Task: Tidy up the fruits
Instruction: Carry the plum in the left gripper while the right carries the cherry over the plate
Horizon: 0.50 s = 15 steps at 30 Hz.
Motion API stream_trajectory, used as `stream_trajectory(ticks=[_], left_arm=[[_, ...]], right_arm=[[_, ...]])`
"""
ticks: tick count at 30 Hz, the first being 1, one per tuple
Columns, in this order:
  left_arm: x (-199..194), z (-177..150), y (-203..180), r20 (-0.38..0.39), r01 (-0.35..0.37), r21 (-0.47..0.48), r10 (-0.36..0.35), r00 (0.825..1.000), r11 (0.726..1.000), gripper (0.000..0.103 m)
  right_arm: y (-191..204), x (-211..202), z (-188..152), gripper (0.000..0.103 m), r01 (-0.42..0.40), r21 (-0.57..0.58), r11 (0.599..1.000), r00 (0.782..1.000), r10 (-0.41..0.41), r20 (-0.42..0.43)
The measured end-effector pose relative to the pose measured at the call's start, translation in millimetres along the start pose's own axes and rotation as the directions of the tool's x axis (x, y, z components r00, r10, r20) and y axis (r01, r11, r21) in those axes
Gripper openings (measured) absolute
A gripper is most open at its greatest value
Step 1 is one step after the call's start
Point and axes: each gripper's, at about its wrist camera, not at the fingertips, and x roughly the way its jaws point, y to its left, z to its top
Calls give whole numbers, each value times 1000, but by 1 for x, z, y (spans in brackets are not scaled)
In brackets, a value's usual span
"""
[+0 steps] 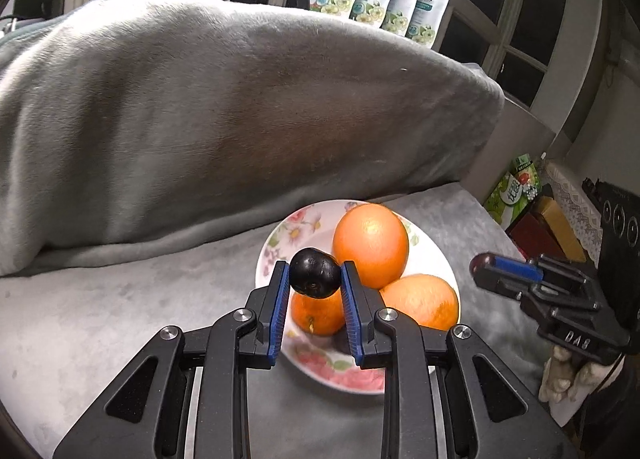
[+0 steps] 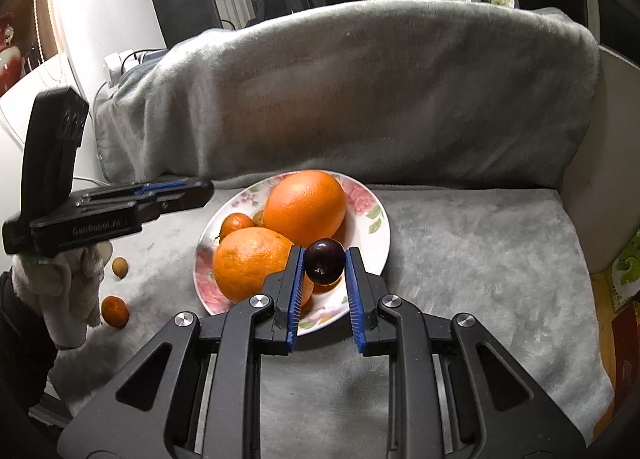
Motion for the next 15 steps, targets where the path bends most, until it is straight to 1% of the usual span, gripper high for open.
stream_trajectory(ticks=[10, 15], left_arm=[[15, 7, 1, -21, 17, -27, -17, 1000, 999, 24], [16, 8, 1, -23, 23, -22, -24, 999, 999, 25]], right_arm=[[-3, 14, -2, 22, -11, -2, 1000, 1000, 11, -29], [-4, 16, -1, 22, -10, -7, 1000, 1000, 10, -30]])
